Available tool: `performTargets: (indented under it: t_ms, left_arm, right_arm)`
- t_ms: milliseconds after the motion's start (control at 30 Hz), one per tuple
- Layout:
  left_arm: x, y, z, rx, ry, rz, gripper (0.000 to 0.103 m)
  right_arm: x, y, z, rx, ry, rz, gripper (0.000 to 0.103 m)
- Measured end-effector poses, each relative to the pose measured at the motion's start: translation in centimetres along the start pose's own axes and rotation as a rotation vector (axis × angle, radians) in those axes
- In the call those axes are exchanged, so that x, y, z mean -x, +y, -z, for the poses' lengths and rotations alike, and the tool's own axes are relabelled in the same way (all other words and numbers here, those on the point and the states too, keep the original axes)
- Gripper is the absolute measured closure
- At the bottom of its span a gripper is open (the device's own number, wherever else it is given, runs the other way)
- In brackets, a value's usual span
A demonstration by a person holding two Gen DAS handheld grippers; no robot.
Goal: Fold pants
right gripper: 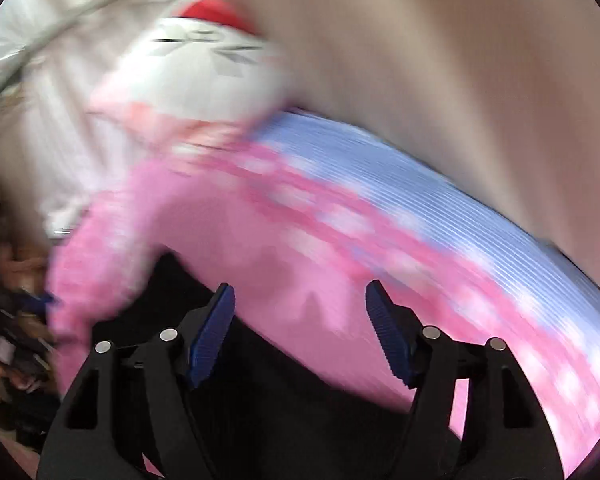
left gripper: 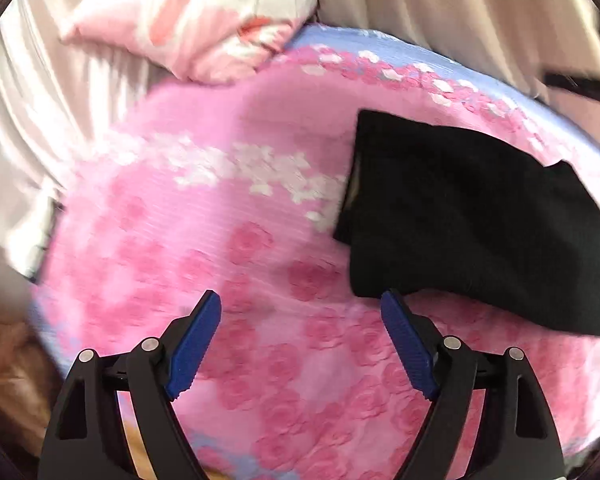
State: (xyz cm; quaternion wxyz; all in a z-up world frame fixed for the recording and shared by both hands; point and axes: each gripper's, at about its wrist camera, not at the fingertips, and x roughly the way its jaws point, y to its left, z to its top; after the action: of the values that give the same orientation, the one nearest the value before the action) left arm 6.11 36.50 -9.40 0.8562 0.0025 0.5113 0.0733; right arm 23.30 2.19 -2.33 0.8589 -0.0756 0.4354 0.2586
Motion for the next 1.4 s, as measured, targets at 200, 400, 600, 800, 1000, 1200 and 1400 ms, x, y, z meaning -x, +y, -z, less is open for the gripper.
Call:
performTargets:
  t_ms: [200, 400, 600, 800, 1000, 1200, 1400]
  left_arm:
    - [0.7, -3.8, -4.5, -0.018, -0.066, 0.117, 0.019]
    - [-5.6, -9.7, -4.5, -0.133, 0.039, 0.047, 0.019]
    - [-7.6, -9.9, -5.1, -0.147, 0.032, -0.018, 0.006]
    - [-5.4, -9.1, -6.4, -0.128, -0.030, -0.045, 0.008]
    - [-9.6, -8.0, -7.8, -0.119, 0.029, -0.070, 0.005]
    - [-7.1, -8.8, -9.2, -0.157, -0.024, -0.092, 0.005]
    - [-2.8, -11.3, -9.3, -0.161, -0.078, -0.040, 0.005]
  right_arm:
    - [0.2, -3.7, 5.7, -0.049, 0.131, 0.006, 0.038]
    - [-6.3, -2.7, 5.1, 0.065, 0.239, 0.023, 0.086]
    - [-6.4, -5.3, 3.5, -0.107, 0.176, 0.003, 0.089]
    - [-1.8, 0.6, 5.9, -0.089, 0.154, -0.183, 0.088]
    - [-8.9, 1.2, 5.0, -0.169, 0.232, -0.216, 0.092]
    - [-6.5, 1.7, 3.0, -0.203, 0.222, -0.100, 0.090]
    - [-2.4, 2.7, 1.7, -0.168, 0.154, 0.048, 0.087]
